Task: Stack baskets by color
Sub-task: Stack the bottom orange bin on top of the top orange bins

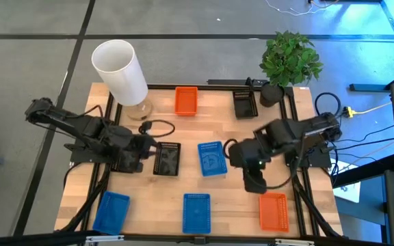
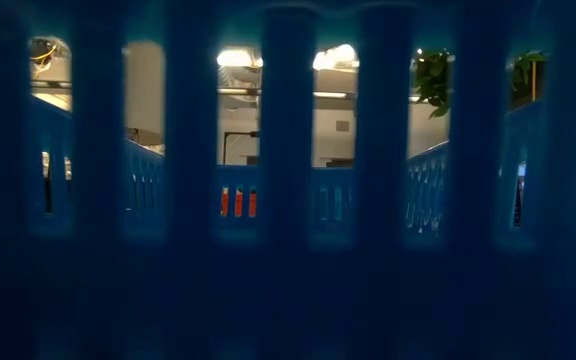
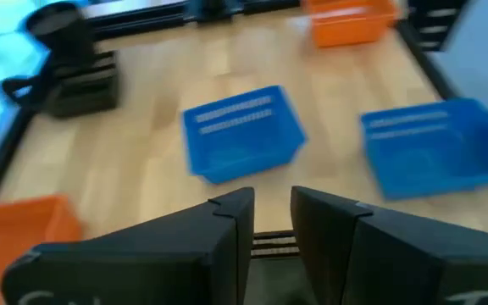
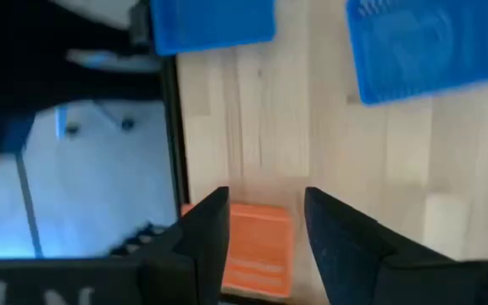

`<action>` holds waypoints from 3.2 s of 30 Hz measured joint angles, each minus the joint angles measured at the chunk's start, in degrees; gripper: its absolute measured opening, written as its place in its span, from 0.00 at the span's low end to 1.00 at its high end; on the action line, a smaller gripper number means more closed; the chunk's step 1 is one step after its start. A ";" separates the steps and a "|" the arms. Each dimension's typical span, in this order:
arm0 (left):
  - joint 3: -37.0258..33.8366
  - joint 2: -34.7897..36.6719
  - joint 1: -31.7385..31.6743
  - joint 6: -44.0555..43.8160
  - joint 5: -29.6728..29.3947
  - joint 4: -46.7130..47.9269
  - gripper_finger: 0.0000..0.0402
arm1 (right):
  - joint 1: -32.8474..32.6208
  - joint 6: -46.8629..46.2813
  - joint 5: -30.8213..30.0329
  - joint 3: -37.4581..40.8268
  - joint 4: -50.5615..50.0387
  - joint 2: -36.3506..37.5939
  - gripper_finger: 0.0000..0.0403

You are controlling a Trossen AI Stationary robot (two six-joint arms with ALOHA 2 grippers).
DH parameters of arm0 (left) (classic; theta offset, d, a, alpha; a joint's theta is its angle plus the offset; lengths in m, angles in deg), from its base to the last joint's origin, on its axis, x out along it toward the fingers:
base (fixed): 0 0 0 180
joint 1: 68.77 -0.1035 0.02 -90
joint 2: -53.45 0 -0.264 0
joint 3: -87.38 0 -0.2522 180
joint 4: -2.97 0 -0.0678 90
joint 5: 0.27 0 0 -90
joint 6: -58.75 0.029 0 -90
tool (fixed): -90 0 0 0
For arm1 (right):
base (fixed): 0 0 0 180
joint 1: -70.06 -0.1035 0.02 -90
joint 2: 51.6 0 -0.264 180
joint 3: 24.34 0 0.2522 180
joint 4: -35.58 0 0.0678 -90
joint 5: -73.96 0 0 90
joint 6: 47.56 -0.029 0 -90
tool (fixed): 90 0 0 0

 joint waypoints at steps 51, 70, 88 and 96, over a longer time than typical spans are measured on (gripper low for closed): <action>0.00 0.17 4.54 0.16 0.77 0.19 0.18 | -17.68 1.65 -1.21 56.98 38.19 0.00 0.38; 0.00 0.17 4.50 0.66 -3.85 1.09 0.18 | -12.45 -9.65 0.41 63.64 45.26 0.12 0.01; 0.00 0.17 4.50 0.62 -7.90 1.07 0.18 | -1.77 -3.10 -12.69 34.48 21.05 -0.09 0.00; 0.00 0.17 4.50 -0.21 -15.41 1.02 0.18 | 8.79 4.02 -27.43 24.43 19.93 -0.04 0.00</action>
